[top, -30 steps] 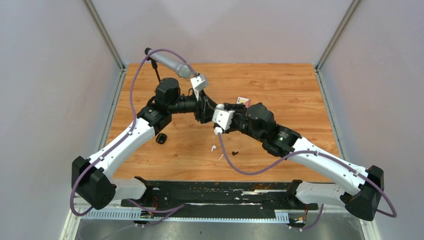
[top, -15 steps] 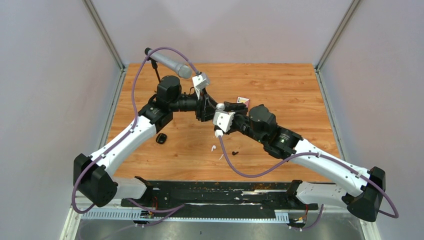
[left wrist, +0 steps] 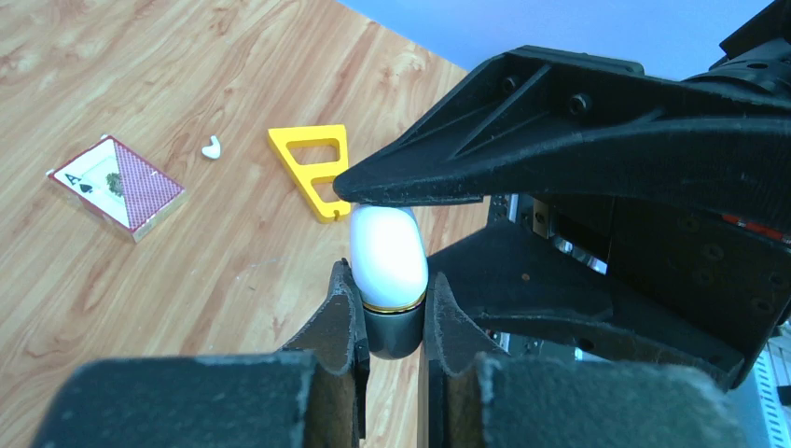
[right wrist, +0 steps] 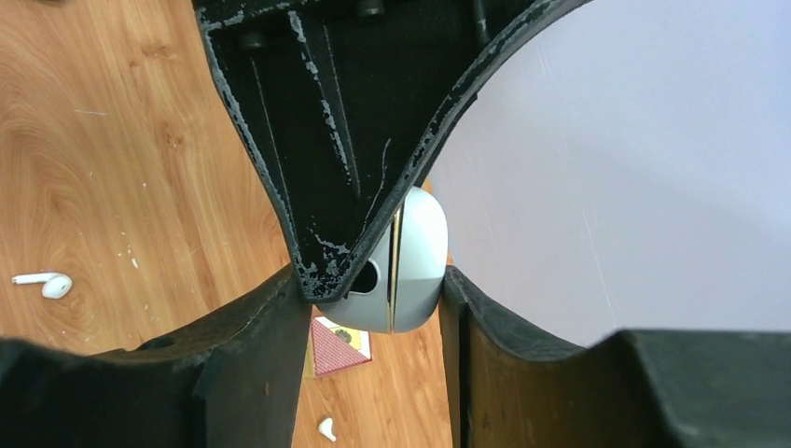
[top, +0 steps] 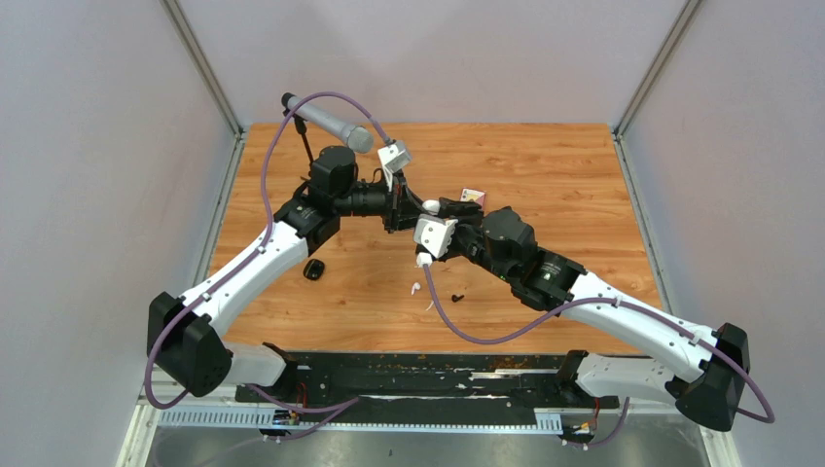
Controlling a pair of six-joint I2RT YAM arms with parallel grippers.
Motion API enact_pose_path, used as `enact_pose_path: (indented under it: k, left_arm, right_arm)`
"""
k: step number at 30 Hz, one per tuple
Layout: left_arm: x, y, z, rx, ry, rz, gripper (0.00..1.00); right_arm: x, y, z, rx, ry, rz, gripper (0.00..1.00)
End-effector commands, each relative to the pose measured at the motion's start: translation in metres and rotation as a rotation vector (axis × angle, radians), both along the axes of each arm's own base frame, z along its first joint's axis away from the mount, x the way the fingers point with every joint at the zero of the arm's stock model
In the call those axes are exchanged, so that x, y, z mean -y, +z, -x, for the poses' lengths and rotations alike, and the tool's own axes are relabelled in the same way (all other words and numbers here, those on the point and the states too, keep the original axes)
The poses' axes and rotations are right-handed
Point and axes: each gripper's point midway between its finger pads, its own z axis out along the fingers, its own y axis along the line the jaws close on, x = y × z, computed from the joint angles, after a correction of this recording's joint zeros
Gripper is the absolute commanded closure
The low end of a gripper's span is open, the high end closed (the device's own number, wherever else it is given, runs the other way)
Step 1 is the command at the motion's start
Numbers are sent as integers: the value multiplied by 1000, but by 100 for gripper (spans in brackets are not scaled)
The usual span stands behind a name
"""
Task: Insert the wireless bluetooth earbuds into the charging case
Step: Pick up the charging case at the center of the board, then open the charging case.
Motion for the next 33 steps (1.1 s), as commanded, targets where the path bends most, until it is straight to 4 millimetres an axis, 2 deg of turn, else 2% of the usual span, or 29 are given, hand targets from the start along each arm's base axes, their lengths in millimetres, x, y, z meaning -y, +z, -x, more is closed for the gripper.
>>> enact_pose_path:
  k: [1,3,6,8,11,12,13,15,17,20,24,33]
  left_arm:
    - [3,19,-11,109,22,22,100]
    - [2,28,-9,140,9,36,100]
    - [-1,36,-5,199,-12,27,100]
    - [-5,37,2,263,-35,35,100]
    - [-13,34,8,389,-17,65,100]
    - [-17,37,10,445,2,87,100]
    - [-20,34,11,481,17,97,100]
    - [-20,25,14,517,-5,96,100]
    - [-19,21,17,537,-27,108,100]
    - [-16,22,22,557,-61,137,100]
    - [-12,23,30,569,-107,157,100]
    - [-7,23,33,584,-154,193,99]
  right_arm:
    - [-7,31,12,-72,20,-160,45]
    - [-9,19,35,-249,91,-119,23]
    - [0,20,54,-411,98,-78,7]
    - [10,25,60,-501,115,-63,5]
    - [26,36,65,-640,165,-48,5]
    - [30,47,63,-670,181,-46,5]
    - [31,40,65,-743,201,-17,6]
    - [27,45,65,-828,254,14,8]
    - [25,44,75,-865,359,83,15]
    - [19,32,67,-855,386,118,21]
    - [3,33,57,-831,425,93,24]
    - [-4,24,58,-843,434,132,40]
